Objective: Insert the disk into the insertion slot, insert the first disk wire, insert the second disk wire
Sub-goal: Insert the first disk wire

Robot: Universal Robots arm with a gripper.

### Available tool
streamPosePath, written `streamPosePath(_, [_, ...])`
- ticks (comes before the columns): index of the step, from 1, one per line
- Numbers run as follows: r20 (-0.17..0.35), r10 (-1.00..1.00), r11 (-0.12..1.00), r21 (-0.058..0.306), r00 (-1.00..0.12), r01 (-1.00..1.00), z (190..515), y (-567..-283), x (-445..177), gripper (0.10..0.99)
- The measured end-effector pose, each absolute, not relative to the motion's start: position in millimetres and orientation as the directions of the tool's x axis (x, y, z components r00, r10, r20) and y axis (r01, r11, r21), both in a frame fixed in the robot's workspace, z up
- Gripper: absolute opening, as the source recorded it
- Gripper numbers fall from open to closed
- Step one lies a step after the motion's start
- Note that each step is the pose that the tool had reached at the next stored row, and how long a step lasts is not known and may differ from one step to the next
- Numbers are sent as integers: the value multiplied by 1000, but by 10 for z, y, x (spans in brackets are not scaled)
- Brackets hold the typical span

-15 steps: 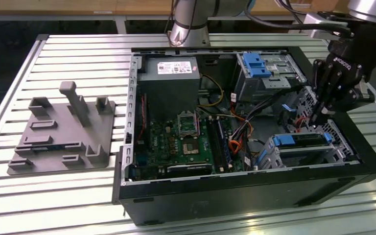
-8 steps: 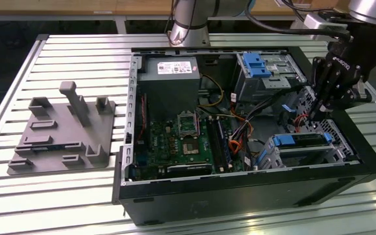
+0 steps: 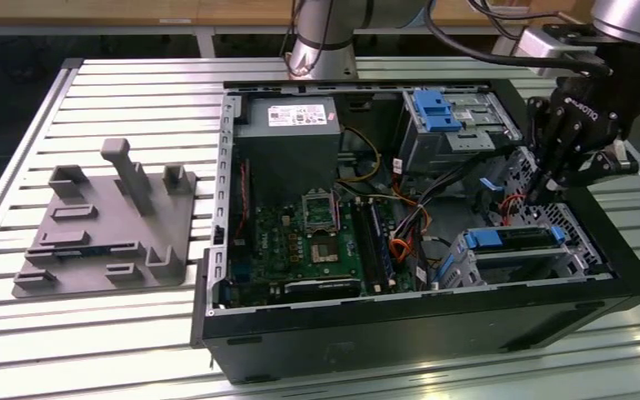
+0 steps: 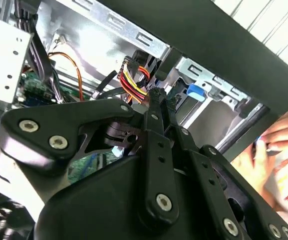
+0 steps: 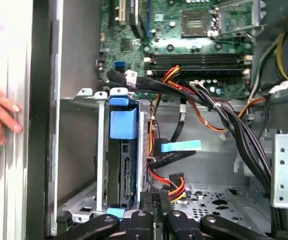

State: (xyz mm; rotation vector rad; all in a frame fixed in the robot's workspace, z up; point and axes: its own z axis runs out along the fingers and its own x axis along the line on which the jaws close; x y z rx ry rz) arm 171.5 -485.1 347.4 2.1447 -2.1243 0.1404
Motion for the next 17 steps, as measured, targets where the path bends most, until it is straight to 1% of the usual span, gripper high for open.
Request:
streamPosePath(5, [148, -989, -10, 17, 12, -1000, 3474, -4958, 1667, 173])
streamPosePath(12, [95, -995, -11, 11, 12, -1000, 3474, -5073, 1660, 173])
streamPosePath(17, [95, -996, 0, 11, 2, -1000, 3472, -5169, 1661, 173])
